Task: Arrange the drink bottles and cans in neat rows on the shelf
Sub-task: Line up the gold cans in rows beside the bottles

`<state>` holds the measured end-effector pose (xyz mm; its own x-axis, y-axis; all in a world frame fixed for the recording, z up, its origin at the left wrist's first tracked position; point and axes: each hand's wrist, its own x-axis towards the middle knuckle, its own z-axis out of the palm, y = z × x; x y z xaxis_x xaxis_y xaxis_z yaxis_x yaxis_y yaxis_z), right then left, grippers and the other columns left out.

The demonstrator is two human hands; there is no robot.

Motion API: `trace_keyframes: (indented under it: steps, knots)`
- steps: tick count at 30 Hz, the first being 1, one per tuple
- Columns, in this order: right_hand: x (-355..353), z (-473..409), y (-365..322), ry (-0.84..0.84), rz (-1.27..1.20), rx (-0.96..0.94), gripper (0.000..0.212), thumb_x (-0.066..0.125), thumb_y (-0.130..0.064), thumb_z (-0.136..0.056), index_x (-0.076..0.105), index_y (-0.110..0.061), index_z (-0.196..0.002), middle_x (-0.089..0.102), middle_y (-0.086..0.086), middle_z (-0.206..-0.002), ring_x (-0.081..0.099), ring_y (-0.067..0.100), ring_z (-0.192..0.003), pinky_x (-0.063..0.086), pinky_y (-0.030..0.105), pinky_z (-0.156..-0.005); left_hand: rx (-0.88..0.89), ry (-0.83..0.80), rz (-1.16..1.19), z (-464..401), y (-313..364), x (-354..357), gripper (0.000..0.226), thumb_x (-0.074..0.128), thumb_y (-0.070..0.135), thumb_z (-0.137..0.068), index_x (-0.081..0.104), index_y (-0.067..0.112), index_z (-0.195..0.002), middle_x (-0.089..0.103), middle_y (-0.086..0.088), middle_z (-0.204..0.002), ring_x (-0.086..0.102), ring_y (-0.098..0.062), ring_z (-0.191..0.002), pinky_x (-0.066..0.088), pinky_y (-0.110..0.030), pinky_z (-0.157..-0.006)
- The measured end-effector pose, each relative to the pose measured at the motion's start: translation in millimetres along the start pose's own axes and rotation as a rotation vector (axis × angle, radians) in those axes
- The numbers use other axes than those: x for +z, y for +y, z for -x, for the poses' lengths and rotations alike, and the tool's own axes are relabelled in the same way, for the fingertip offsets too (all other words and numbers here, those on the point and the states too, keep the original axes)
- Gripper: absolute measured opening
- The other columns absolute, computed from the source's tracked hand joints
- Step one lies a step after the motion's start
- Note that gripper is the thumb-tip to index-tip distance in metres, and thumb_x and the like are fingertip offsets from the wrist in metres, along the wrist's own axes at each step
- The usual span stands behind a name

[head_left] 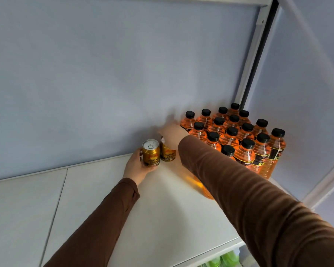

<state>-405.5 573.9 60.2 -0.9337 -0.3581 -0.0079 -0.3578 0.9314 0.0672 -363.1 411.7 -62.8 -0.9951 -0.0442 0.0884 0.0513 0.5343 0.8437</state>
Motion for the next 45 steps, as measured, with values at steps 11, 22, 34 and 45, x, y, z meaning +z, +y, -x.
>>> trace_keyframes:
  steps: [11,22,34,45]
  knots:
    - [26,68,-75,0.335,-0.322,-0.139,0.045,0.066,-0.035,-0.087,0.059,-0.023,-0.130,0.063,0.002,-0.120,0.047,0.025,-0.119,0.043,0.034,-0.087,-0.004,0.130,-0.400,101,-15,-116,0.079,0.076,0.036,-0.084,0.037,0.019,-0.151,0.041,-0.002,-0.152,0.036,-0.021,-0.139,0.028,-0.029,-0.113]
    - [46,104,-246,0.289,-0.460,-0.297,0.054,0.063,-0.041,-0.091,0.050,-0.027,-0.141,0.058,-0.005,-0.133,0.045,0.021,-0.124,0.041,0.030,-0.097,-0.082,0.296,-0.456,221,-74,-238,0.073,0.073,0.039,-0.086,0.038,0.027,-0.150,0.041,0.007,-0.150,0.035,-0.011,-0.136,0.023,-0.018,-0.106]
    - [46,131,-469,0.240,-0.506,-0.312,0.058,0.061,-0.042,-0.093,0.044,-0.026,-0.145,0.059,-0.001,-0.133,0.048,0.023,-0.122,0.044,0.035,-0.098,-0.117,0.313,-0.394,316,-174,-397,0.069,0.074,0.037,-0.085,0.043,0.028,-0.146,0.044,0.006,-0.148,0.037,-0.012,-0.137,0.027,-0.024,-0.109]
    - [44,76,-592,0.213,-0.597,-0.447,0.059,0.062,-0.040,-0.091,0.044,-0.024,-0.145,0.058,0.002,-0.132,0.049,0.022,-0.120,0.044,0.033,-0.097,-0.166,0.461,-0.361,324,-239,-497,0.062,0.076,0.037,-0.084,0.049,0.030,-0.139,0.048,0.007,-0.141,0.039,-0.012,-0.133,0.031,-0.026,-0.106]
